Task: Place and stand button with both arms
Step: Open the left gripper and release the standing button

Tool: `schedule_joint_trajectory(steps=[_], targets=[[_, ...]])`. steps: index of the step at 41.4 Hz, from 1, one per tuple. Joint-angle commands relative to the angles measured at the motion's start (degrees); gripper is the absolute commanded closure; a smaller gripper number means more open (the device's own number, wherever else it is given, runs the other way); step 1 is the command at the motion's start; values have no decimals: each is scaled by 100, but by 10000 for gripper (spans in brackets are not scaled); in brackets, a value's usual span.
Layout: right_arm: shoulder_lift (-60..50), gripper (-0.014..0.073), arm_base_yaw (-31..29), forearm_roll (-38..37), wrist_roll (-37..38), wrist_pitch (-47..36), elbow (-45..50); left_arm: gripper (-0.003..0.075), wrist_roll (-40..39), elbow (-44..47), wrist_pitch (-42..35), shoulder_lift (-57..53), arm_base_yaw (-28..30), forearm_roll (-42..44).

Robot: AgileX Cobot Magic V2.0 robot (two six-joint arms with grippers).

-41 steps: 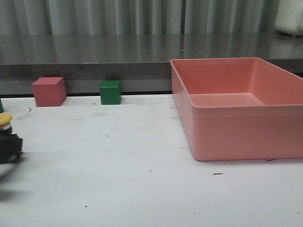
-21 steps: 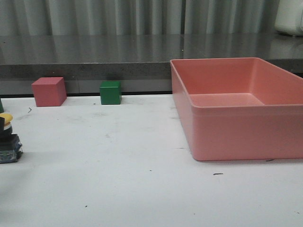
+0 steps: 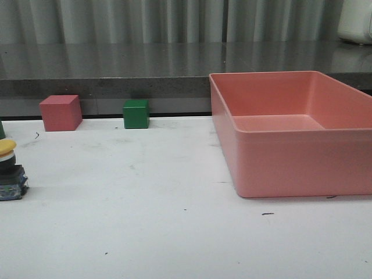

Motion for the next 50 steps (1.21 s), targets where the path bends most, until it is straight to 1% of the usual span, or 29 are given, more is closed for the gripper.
schedule_joint_trajectory(steps=[1,2,4,5,6,9,12,13,15,18,21,27,32,46,50], targets=[[24,126,-6,63,-28,-372,-136,260,-242,-525,1309,-413,-638,-1],[24,126,-6,63,-28,-372,-136,260,-219,-623,1715,-467,-811,-57],[24,126,-6,63,-28,-372,-136,260,149,-910,2710,-526,-1287,-328],[24,126,-6,63,-28,-372,-136,260,424,-1029,3127,-526,-1405,-456],[24,126,-6,63,-28,-372,-136,260,869,-1154,3636,-526,-1637,-794],[24,126,-6,63,-28,-372,-136,260,1960,-1612,4692,-471,-2199,-1840],[24,126,-6,63,-28,-372,-136,260,2743,-1960,5204,-446,-2639,-2484],[24,126,-6,63,-28,-372,-136,260,2914,-2050,5280,-446,-2765,-2568],[24,126,-6,63,-28,-372,-136,260,2988,-2236,5553,-463,-3039,-2651],[24,126,-6,63,-28,-372,-136,260,2988,-2444,5752,-582,-3380,-2692],[24,126,-6,63,-28,-372,-136,260,2988,-2537,5781,-773,-3662,-2801],[24,126,-6,63,-28,-372,-136,260,2966,-2561,5794,-1194,-4025,-3029],[24,126,-6,63,-28,-372,-136,260,2939,-2561,5802,-1354,-4075,-3058],[24,126,-6,63,-28,-384,-136,260,2939,-2561,5764,-1343,-4084,-3070],[24,126,-6,63,-28,-472,-136,260,3157,-2561,5756,-1343,-4084,-3272]])
